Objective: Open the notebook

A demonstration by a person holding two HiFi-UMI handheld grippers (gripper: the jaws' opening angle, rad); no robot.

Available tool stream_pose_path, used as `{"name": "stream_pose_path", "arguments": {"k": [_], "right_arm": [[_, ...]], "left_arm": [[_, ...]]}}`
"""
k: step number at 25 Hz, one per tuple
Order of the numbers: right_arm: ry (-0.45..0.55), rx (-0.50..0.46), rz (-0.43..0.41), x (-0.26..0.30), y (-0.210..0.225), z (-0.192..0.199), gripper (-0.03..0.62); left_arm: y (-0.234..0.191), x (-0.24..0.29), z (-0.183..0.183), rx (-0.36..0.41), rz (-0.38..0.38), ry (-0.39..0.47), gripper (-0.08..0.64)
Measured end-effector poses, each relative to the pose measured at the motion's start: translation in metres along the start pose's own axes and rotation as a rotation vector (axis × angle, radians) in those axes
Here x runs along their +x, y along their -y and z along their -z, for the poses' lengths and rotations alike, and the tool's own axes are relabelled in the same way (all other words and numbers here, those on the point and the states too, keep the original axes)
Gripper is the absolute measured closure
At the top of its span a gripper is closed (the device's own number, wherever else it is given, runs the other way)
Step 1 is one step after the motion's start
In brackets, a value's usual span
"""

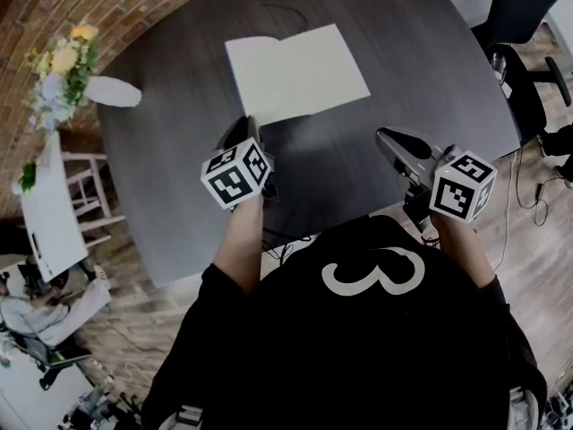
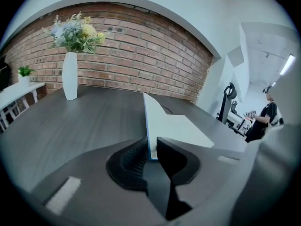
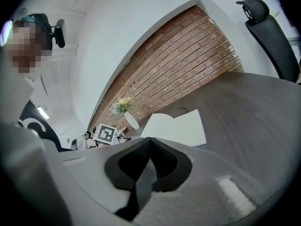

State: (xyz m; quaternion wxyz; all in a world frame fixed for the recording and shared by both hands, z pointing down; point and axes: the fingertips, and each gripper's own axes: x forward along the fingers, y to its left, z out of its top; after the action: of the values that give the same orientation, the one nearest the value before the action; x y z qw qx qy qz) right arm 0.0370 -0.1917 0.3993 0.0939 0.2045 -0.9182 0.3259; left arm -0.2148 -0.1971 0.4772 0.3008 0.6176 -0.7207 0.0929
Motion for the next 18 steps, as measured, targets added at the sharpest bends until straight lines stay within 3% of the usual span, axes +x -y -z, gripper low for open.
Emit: {"name": "stream_pose_path", "arguments": {"k": [6,15,18], "right_arm": [[0.015,0.018,0.03,-0.003,0.002,0.01,0.592],[0.036,0.049,0.073,-0.007,0.008,0.022,0.592],[0.035,0.045,0.079,-0.005,0.008,0.024,0.591]], "left_arm": [[-0.014,0.017,0.014,0.118,-0.068,-0.056,0.375],[-0.037,0.035,0.051,0.35,-0.142,-0.208,0.312],[-0.039,0.038,0.052,0.365,-0.132,-0.214,0.301]]}}
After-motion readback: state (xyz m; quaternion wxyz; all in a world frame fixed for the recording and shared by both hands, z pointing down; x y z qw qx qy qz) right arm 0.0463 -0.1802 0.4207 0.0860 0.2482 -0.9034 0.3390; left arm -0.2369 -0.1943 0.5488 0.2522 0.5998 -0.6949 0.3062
